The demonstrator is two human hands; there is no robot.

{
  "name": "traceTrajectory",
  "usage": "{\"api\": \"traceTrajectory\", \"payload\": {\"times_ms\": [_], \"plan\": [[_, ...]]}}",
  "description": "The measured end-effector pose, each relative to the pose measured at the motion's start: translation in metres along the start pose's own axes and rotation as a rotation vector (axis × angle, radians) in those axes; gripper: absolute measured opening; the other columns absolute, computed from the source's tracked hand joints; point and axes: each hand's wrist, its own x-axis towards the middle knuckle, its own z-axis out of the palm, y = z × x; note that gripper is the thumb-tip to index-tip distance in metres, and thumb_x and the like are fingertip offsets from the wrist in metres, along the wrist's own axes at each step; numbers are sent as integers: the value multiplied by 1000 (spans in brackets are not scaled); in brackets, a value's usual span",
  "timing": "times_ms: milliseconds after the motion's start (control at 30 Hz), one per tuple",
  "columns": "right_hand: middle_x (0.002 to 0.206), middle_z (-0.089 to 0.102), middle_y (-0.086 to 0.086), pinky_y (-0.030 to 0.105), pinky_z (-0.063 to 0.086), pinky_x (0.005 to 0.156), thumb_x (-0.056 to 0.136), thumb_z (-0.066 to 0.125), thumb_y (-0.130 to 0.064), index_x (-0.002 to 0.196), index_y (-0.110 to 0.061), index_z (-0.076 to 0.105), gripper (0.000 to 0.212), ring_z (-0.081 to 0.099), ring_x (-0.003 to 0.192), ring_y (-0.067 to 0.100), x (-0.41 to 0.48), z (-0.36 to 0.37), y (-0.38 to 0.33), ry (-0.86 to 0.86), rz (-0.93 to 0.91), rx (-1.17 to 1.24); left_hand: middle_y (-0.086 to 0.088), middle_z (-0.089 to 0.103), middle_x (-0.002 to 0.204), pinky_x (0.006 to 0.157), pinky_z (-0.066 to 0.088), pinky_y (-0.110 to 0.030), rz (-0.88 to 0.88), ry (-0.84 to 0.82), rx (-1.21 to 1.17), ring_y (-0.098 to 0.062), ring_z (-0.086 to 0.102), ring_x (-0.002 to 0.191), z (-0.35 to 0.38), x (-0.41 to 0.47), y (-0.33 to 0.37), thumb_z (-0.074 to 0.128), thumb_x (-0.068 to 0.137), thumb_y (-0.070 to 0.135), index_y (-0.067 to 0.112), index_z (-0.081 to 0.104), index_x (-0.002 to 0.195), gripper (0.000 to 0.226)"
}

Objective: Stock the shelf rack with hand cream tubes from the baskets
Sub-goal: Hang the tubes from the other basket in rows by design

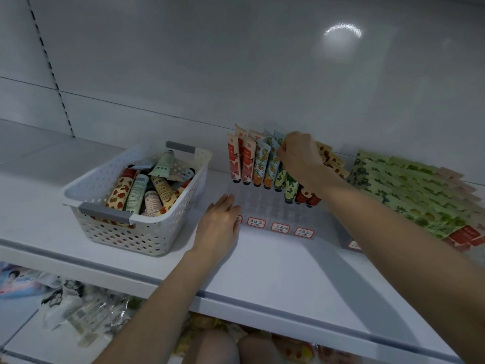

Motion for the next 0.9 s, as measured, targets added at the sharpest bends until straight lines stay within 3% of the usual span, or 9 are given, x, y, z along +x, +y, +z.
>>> {"api": "traceTrajectory", "payload": {"times_ms": [133,267,367,533,600,733,833,900], "plan": [[78,58,12,18,39,50,96,47,-11,68,-7,48,28,54,69,20,-1,-6,0,-46,-3,75,-22,67,96,65,57,-43,1,-3,10,-37,67,89,-1,0,1,78,56,-8,-1,67,75,23],[81,58,13,22,40,50,95,51,-17,65,-9,44,32,55,71,22,-3,-9,-1,-41,20,114,-21,67,93,64,57,-42,1,-2,24,-36,67,86,0,1,1,78,55,-7,-1,67,75,24],[86,63,15,27,43,53,95,51,-18,76,-5,52,23,56,72,23,-5,-10,-1,-41,0,114,-21,66,93,64,56,-43,-9,-2,28,-36,66,86,-1,1,2,77,56,-8,-1,67,76,23],[83,59,13,20,38,49,95,49,-18,87,0,58,22,54,70,20,-8,-13,-2,-31,-33,105,-21,66,94,66,55,-43,-18,-4,37,-37,66,88,-1,1,3,78,56,-7,-1,68,77,24],[84,61,13,20,40,50,96,47,-15,81,-2,56,22,56,71,21,-8,-12,-2,-26,-32,92,-21,66,95,67,55,-44,-22,-5,31,-37,66,88,-1,1,3,78,57,-7,-1,68,78,24],[79,58,11,26,46,57,95,41,-4,59,-15,34,38,57,76,24,-5,-9,-3,-39,-33,15,-21,67,95,66,56,-43,-20,-10,22,-37,66,88,-1,0,4,77,57,-7,-1,68,78,23],[70,51,6,20,36,43,94,42,1,58,-15,34,40,52,65,20,-3,-6,-2,-40,1,12,-21,66,96,66,56,-44,-22,-17,17,-36,66,89,-1,0,3,77,58,-7,0,67,78,23],[73,56,9,23,42,47,95,42,-1,61,-12,39,36,60,69,22,-3,-6,-3,-50,10,36,-21,66,95,65,57,-43,-24,-20,18,-36,66,88,-1,0,4,78,57,-7,0,67,76,24]]}}
